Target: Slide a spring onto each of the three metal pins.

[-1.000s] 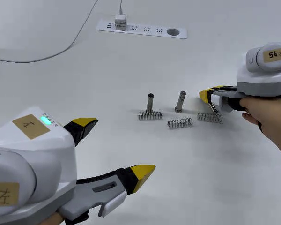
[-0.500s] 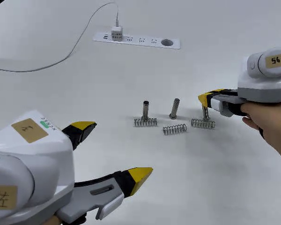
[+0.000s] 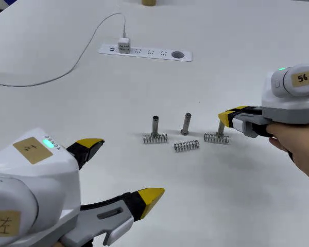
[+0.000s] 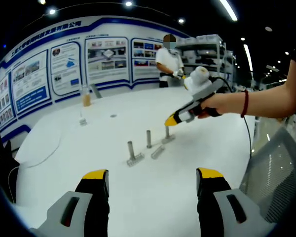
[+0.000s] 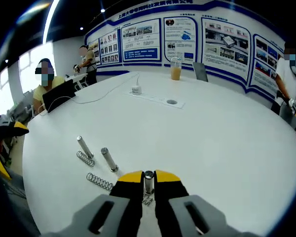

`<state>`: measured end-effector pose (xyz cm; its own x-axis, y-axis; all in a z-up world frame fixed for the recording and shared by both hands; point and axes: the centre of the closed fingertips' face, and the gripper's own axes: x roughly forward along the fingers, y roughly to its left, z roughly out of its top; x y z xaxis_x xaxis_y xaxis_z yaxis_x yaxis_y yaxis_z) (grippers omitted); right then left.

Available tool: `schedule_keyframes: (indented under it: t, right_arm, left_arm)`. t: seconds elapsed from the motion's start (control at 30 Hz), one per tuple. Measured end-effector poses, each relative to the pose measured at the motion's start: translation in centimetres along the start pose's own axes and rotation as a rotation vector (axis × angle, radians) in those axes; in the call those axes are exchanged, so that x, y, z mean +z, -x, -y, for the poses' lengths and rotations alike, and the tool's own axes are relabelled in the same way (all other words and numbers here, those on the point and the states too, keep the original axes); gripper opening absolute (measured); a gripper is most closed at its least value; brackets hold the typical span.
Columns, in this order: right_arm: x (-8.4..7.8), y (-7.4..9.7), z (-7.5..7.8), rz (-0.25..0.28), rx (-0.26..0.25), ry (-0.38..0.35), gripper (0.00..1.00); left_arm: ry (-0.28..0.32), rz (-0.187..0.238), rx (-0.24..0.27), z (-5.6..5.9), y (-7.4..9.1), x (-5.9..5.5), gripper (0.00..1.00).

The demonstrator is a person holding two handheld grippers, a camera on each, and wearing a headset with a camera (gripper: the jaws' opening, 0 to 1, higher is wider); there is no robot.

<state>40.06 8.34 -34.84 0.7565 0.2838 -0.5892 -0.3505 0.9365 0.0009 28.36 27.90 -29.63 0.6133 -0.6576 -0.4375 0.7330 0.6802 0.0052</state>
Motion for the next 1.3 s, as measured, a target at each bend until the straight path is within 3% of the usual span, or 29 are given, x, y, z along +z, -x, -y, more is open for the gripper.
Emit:
schedule_keyframes:
  t: [0.9,1.3]
  right_arm:
    - [-0.6,0.8,-0.3,-0.032,0.012,0.043,0.11]
    - [0.7,2.2,-0.6,0.05,0.023,0.009,0.26]
  left_arm:
    - [-0.028,0.005,0.013,-0.1,0.3,0.3,0.75]
    - [-0.055,-0.002,0.007,-0.7,0.0,0.4,0.73]
